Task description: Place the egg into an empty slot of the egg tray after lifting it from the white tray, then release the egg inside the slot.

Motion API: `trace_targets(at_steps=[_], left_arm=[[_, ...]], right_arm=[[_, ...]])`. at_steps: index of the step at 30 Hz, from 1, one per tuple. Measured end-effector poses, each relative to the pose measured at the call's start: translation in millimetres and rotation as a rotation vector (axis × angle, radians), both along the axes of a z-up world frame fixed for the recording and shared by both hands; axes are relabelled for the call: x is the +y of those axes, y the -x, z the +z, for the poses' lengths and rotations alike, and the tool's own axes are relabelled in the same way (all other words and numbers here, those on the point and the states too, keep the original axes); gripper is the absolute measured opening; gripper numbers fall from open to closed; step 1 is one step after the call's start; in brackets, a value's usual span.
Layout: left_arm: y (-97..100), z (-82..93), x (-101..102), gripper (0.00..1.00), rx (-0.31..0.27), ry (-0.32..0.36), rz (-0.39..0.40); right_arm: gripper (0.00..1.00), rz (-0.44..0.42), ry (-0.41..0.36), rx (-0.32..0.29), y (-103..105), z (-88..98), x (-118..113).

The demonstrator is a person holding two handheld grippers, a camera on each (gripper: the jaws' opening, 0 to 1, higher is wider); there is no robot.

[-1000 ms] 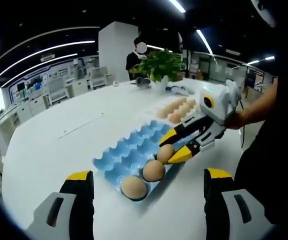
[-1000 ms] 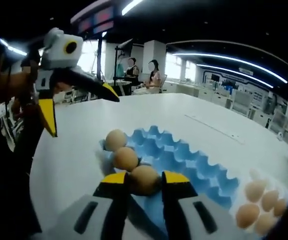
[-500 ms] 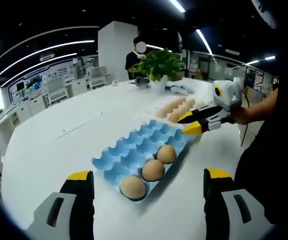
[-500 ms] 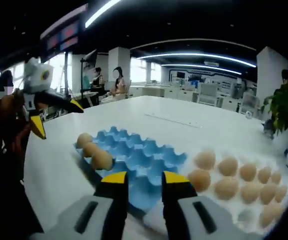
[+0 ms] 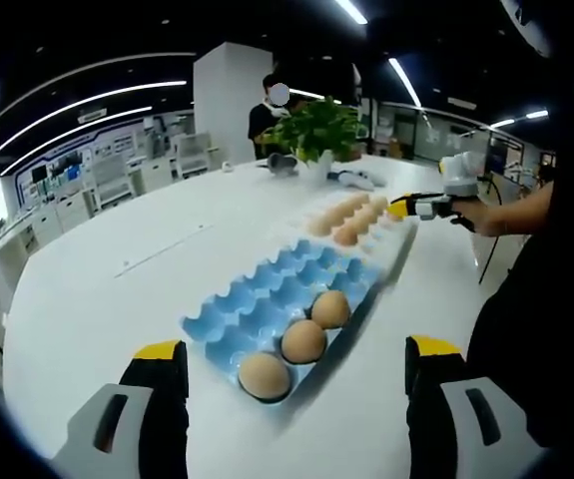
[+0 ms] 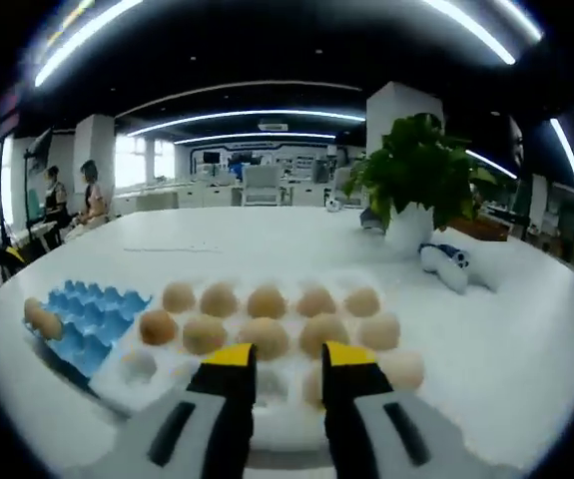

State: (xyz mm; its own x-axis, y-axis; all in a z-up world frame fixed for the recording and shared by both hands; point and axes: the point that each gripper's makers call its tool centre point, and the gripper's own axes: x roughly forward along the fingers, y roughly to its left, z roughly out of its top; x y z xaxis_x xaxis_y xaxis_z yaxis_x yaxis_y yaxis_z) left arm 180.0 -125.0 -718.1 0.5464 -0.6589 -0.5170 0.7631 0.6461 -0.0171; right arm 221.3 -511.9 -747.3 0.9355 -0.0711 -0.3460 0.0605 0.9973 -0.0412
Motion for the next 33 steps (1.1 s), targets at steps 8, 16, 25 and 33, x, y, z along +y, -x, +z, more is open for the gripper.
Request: trace_targets(at_steps=[8,16,25,33], left_arm=[[-0.2,0.1,0,0.91,0.002,0.0,-0.001],[0.5,0.7,1,0.91,0.001,-0.001,0.003],[2.2,0.6,1,0.91,0.003,0.0,0.002],[2.2,-0.4,1,0.91,0.005,-0.005,0.001]], right_arm=[[0.26,-0.051,-0.04,0.032,-4,-13.3,-19],[0.26,-0.011,-0.021,0.073,-7,-27.0,-15],[0.25,-0.019,-0.064,0.073,-4,-20.7,-16],[0.24,0.023,-0.081,0.001,-2,11.3,2]])
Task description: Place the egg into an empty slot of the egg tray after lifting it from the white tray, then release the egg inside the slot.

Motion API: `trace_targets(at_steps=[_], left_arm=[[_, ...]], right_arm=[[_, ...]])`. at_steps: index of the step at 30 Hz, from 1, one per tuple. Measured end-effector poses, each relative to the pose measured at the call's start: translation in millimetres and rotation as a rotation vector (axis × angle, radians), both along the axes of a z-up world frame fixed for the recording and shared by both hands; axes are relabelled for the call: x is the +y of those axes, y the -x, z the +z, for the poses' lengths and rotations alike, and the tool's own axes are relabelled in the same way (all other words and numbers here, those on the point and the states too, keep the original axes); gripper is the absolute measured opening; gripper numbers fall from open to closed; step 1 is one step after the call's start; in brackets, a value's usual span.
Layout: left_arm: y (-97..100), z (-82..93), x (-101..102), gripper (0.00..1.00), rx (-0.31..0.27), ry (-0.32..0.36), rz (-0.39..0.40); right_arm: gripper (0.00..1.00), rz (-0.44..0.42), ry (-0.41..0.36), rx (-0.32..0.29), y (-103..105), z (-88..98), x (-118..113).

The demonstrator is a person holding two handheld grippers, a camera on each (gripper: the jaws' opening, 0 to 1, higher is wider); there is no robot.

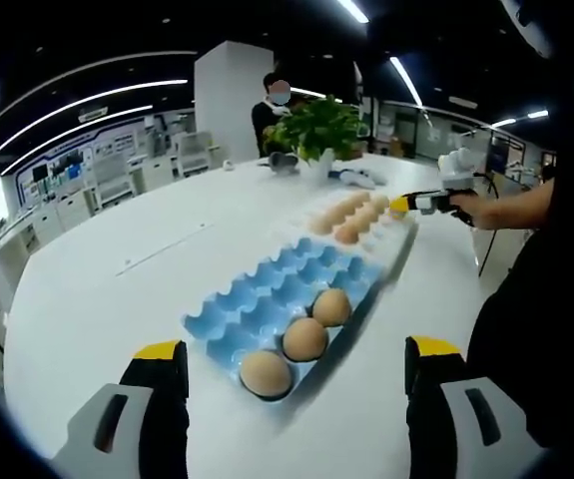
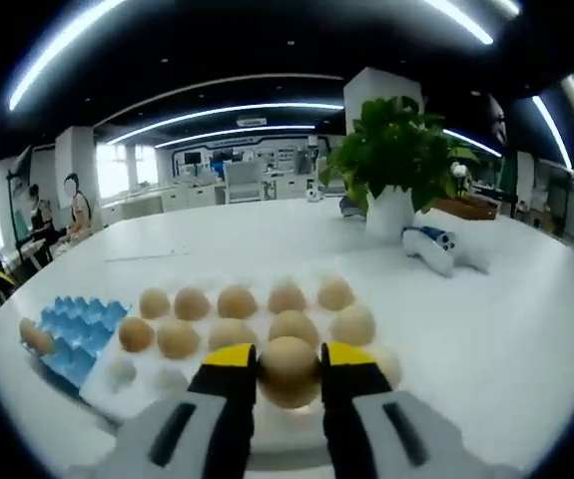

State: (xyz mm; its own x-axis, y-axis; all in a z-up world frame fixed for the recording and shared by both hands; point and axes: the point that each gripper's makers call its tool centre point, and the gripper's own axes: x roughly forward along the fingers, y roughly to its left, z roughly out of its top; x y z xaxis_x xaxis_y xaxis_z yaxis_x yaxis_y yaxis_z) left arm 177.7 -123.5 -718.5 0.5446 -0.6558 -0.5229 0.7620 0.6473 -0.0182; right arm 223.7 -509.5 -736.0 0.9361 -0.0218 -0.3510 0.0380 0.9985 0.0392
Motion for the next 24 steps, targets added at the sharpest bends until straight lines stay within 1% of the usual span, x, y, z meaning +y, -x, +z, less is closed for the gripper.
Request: trace_targets(at_steps=[1,3,4,6,7,8,9,12,13,14,16,17,20,22,23,24], left_arm=[[0.0,-0.2,0,0.91,0.0,-0.002,-0.001],[0.4,-0.5,-1,0.91,0.001,-0.003,-0.004],[1.0,-0.4,-1,0.91,0.002,-0.003,-0.007],[1.4,-0.4,-2,0.91,0.002,-0.003,-0.007],[1.6,-0.4,-2,0.91,0.002,-0.002,-0.008],[1.6,-0.4,-2,0.91,0.002,-0.002,-0.008],[1.3,-0.5,-2,0.91,0.001,-0.003,-0.005],[0.7,1.2,-1,0.9,-0.003,0.002,0.001],[0.9,1.2,-1,0.9,-0.003,0.002,0.001],[1.0,1.1,-2,0.9,-0.003,0.001,0.0],[1.9,0.5,-2,0.9,-0.001,-0.002,-0.004],[2.1,0.5,-2,0.9,-0.002,-0.003,-0.005],[2.3,1.5,-3,0.9,-0.004,0.001,-0.005],[2.4,1.6,-2,0.9,-0.004,0.001,-0.004],[2.6,1.4,-2,0.91,-0.003,0.0,-0.004],[2.8,1.1,-2,0.9,-0.003,-0.001,-0.005]], right_arm=[[0.24,0.016,0.002,-0.001,-1,0.0,3],[0.24,0.059,-0.006,-0.014,-2,5.0,17],[0.24,0.089,-0.034,-0.014,-3,5.4,28],[0.24,0.104,-0.043,-0.018,-3,6.8,37],[0.24,0.122,-0.046,-0.022,-4,8.8,48],[0.24,0.144,-0.063,-0.028,-5,10.7,57],[0.24,0.153,-0.071,-0.029,-5,11.0,60],[0.24,0.22,-0.121,-0.042,-7,15.3,85],[0.24,0.23,-0.117,-0.041,-7,15.5,91],[0.24,0.259,-0.116,-0.039,-7,15.1,101],[0.24,0.278,-0.113,-0.043,-8,15.5,111],[0.24,0.309,-0.121,-0.041,-6,16.5,122],[0.24,0.359,-0.112,-0.041,-5,18.5,139],[0.24,0.377,-0.113,-0.04,-4,18.5,147],[0.24,0.402,-0.119,-0.029,-3,16.7,154],[0.24,0.409,-0.117,-0.026,-2,16.2,157]])
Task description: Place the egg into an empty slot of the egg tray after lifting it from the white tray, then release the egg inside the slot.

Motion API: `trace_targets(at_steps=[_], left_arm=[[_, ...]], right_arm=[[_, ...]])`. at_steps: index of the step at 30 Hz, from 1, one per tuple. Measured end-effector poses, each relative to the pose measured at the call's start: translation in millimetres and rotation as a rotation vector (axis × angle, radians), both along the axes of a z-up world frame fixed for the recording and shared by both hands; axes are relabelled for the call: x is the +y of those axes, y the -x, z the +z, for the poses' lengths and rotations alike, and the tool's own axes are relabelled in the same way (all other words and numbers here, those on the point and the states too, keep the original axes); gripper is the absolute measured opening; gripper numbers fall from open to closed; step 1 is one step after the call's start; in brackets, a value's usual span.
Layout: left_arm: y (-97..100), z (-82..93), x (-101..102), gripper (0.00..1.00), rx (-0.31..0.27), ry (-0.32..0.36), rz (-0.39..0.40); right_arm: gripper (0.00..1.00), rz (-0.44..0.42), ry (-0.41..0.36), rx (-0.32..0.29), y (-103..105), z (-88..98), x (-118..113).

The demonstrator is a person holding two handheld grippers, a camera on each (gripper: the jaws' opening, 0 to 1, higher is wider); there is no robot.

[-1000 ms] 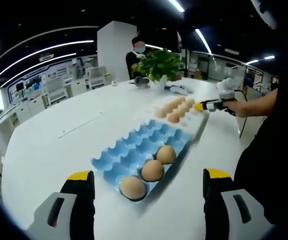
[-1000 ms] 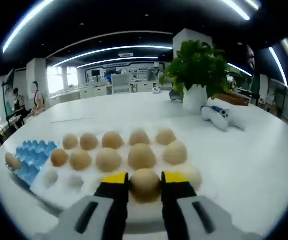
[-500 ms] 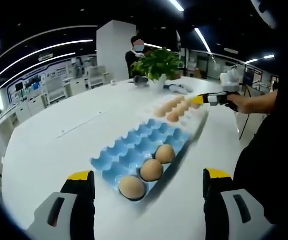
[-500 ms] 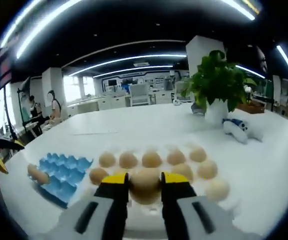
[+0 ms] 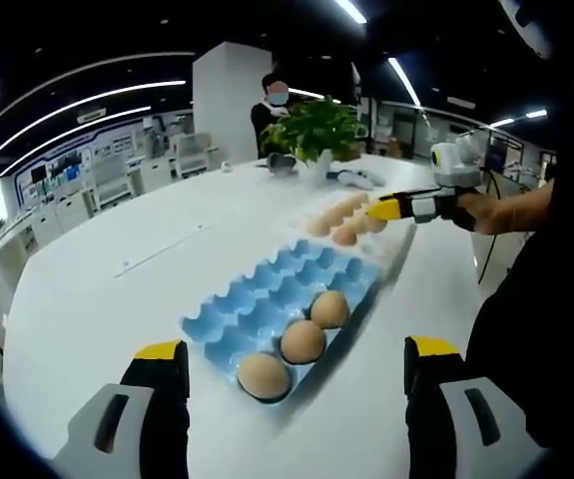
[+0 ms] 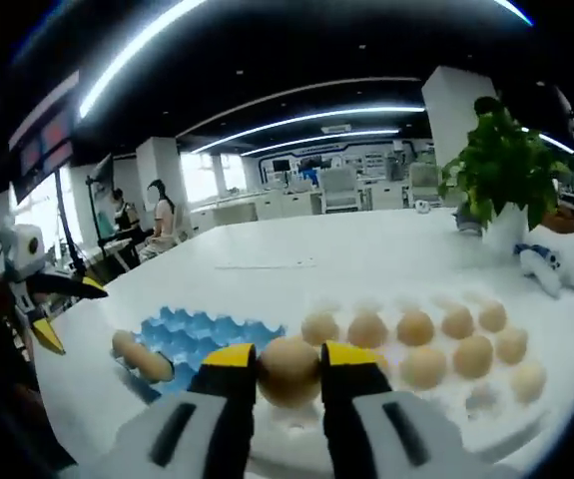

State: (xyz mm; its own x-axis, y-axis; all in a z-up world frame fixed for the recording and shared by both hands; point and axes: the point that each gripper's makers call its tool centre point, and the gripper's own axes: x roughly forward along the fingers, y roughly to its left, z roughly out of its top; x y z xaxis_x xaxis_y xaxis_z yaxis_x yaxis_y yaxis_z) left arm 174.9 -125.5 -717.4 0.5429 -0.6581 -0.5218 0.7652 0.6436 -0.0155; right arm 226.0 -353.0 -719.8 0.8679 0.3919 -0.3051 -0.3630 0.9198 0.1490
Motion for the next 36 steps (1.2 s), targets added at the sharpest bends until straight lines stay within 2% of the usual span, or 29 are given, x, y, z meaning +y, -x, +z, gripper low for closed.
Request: trace_targets(at_steps=[6,12,21,23,27,36], left_arm=[[-0.2,0.8,0,0.9,-0.003,0.002,0.002],[-0.6,0.4,1,0.9,-0.001,0.002,0.002],[-2.0,1.3,0,0.9,-0.005,0.002,-0.001],[-2.5,1.1,0,0.9,-0.004,0.003,0.0],[-2.9,1.1,1,0.9,-0.004,0.002,0.003],[-2.9,1.5,1,0.9,-0.003,0.004,0.0]], right_arm=[[0.24,0.046,0.004,0.005,3,-2.9,15],[0.24,0.162,0.014,0.018,7,-6.8,48],[0.24,0.29,0.046,0.019,9,-14.0,84],[0.24,0.304,0.056,0.007,8,-15.8,89],[0.24,0.35,0.071,0.023,11,-24.1,99],[0.24,0.381,0.089,0.028,10,-30.1,106]])
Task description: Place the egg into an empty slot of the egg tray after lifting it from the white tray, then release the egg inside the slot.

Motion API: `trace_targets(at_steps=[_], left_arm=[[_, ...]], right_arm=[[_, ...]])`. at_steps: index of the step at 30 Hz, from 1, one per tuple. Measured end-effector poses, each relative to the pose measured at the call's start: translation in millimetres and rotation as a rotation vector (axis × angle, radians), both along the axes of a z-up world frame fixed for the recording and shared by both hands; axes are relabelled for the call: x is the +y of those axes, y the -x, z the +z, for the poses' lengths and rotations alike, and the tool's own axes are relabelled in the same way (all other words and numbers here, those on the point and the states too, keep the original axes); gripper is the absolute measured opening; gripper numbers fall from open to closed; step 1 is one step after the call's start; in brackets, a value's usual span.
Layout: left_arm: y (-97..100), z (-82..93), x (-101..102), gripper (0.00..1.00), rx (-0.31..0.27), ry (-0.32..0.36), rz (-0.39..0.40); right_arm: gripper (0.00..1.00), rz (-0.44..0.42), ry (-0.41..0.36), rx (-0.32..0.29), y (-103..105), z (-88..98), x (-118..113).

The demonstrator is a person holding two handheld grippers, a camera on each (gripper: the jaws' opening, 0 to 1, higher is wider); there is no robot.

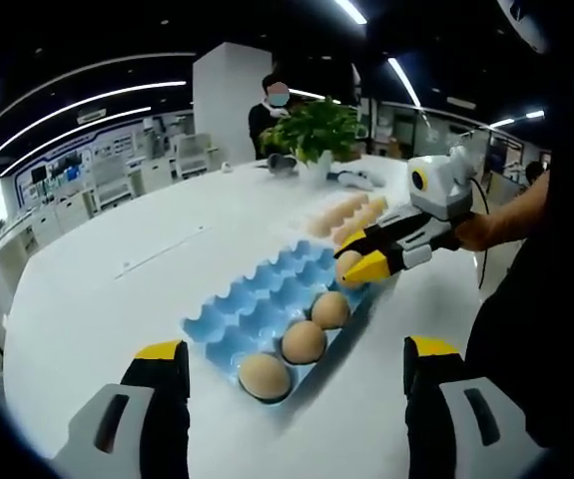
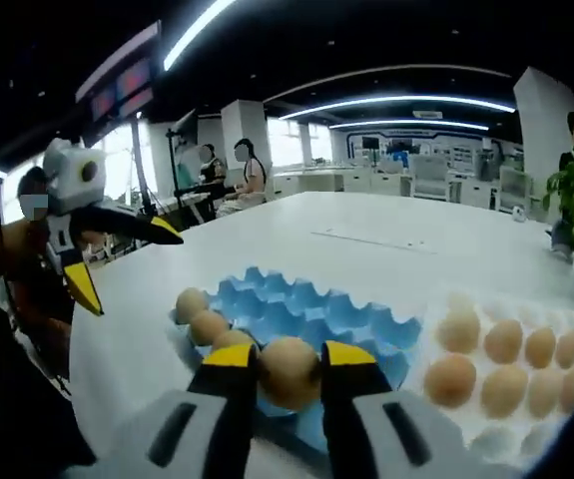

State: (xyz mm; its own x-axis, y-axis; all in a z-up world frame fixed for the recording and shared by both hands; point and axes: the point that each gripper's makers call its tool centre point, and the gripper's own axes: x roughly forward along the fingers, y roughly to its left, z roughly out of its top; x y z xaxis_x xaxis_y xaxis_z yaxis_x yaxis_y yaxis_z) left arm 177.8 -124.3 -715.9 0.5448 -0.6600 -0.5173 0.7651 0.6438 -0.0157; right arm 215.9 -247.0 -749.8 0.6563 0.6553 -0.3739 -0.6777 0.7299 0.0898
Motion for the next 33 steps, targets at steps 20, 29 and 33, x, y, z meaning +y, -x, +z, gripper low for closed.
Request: trace_targets(at_steps=[20,29,33], left_arm=[[1.7,-1.9,3,0.9,0.005,-0.001,0.011],[2.0,-2.0,1,0.89,0.005,0.0,0.004],[2.6,-1.4,0,0.89,0.003,-0.001,0.002]], right_arm=[[0.24,0.015,-0.01,0.032,-3,-18.7,5],[0.25,0.056,0.015,-0.024,-2,-16.8,7],[0.25,0.084,0.057,-0.056,0,-17.8,9]])
